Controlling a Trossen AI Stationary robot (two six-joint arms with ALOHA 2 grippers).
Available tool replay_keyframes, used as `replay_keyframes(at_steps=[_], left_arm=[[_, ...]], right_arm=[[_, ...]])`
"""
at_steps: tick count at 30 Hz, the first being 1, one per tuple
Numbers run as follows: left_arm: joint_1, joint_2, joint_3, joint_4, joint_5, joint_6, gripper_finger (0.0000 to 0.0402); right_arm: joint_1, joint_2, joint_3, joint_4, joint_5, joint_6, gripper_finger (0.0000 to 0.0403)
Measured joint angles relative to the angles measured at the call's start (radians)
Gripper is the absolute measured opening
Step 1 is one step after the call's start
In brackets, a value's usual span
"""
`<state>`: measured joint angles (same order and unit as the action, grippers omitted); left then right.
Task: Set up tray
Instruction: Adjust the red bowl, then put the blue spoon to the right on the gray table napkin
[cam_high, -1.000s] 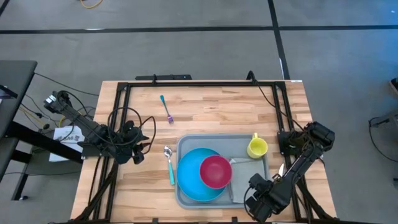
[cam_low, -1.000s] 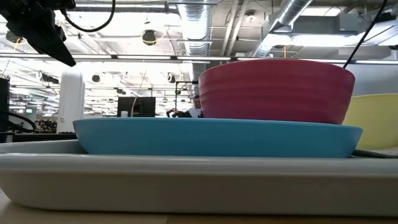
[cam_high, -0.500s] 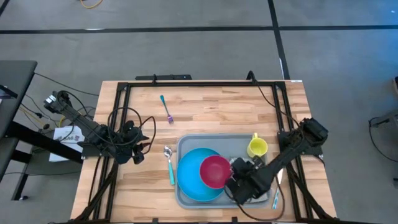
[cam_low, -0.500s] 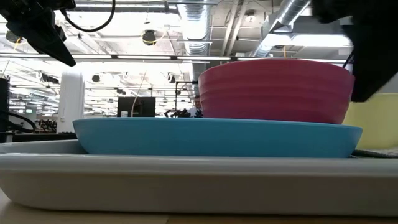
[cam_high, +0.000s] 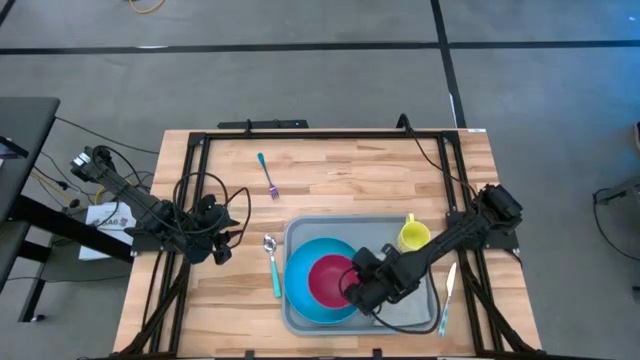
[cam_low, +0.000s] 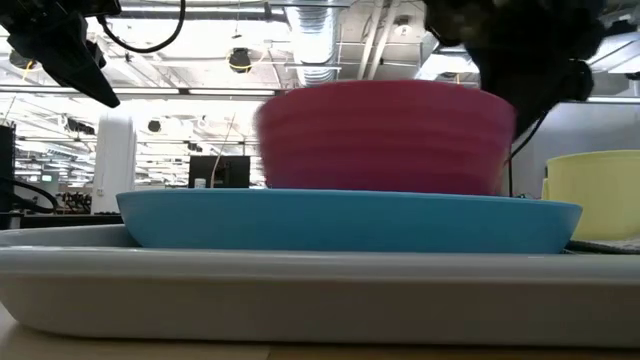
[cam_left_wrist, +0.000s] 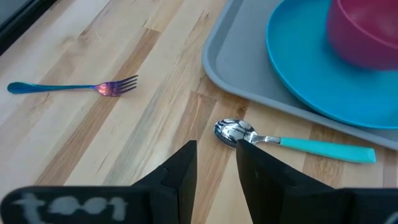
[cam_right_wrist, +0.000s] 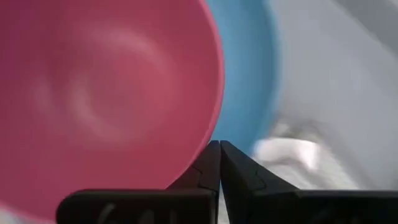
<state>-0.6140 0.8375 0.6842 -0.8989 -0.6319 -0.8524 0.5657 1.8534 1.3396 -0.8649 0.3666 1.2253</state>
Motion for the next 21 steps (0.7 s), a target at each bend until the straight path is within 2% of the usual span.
replay_keyframes(at_steps=[6, 13, 15, 18, 21], left_arm=[[0.000, 0.000, 0.000, 0.000, -0.005, 0.000, 0.0103], [0.000, 0.000, 0.000, 0.000, -0.122, -0.019, 0.0103], [0.000, 0.000, 0.000, 0.000, -0.143, 0.064, 0.0103], [0.000, 0.000, 0.000, 0.001, -0.084, 0.155, 0.0103], [0.000, 0.000, 0.000, 0.003, -0.058, 0.089, 0.0103]], right_arm=[[-0.027, 0.000, 0.000, 0.068, 0.026, -0.078, 0.0001], [-0.045, -0.001, 0.000, -0.174, 0.032, -0.086, 0.0001], [-0.045, -0.001, 0.000, -0.211, 0.038, -0.117, 0.0001], [-0.044, -0.001, 0.030, -0.271, 0.102, -0.184, 0.0001], [-0.047, -0.002, 0.094, -0.332, 0.238, -0.255, 0.0001]])
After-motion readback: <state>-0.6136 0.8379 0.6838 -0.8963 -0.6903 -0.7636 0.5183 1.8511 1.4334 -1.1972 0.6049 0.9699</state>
